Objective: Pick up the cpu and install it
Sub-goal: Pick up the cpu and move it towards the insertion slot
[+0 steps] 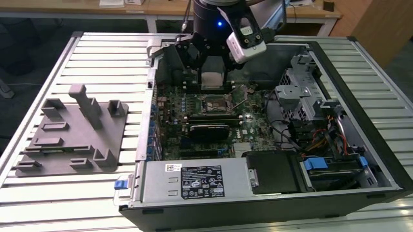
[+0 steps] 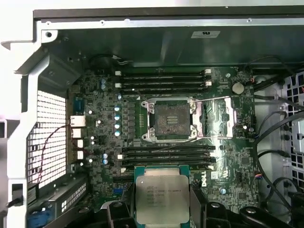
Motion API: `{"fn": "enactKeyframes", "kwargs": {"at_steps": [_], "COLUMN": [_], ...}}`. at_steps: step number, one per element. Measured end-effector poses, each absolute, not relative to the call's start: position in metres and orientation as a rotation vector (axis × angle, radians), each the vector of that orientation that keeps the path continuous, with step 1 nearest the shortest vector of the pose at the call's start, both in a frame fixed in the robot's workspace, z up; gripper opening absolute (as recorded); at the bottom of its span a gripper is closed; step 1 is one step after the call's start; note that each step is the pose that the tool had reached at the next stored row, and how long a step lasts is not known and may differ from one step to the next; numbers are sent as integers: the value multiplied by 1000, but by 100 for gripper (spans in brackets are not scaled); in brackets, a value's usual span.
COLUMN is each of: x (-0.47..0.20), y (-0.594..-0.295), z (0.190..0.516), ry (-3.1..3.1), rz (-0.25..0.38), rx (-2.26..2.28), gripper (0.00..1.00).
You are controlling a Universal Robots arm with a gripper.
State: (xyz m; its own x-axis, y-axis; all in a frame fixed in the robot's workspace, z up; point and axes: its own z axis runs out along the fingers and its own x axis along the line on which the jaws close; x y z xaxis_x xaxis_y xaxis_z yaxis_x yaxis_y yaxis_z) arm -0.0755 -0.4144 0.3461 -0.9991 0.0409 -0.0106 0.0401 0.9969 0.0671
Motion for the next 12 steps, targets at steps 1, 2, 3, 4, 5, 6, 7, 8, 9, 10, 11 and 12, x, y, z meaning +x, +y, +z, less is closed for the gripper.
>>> {"fn": "enactKeyframes", "kwargs": {"at_steps": [1,2,3,4,5,6,7,8,9,10,11,12], "x": [-74,-73,-72,-71,-70,-69,-68,-67,-66,-65,-64,-64], "y": [-413,-412,-411,-410,-409,-408,-407,-406,-405,-404,-403,-402], "z": [345,344,343,342,341,340,339,338,337,337,336,335], "ry": [3128,3129,3129,3130,3130,3130,3130,3130,3130,3130,3130,3130], "rz": [105,105,105,105,105,105,105,105,105,105,105,105], "rx": [63,63,63,63,64,64,64,64,64,64,64,64], "gripper": [55,55,55,55,55,55,55,55,55,55,55,55]}}
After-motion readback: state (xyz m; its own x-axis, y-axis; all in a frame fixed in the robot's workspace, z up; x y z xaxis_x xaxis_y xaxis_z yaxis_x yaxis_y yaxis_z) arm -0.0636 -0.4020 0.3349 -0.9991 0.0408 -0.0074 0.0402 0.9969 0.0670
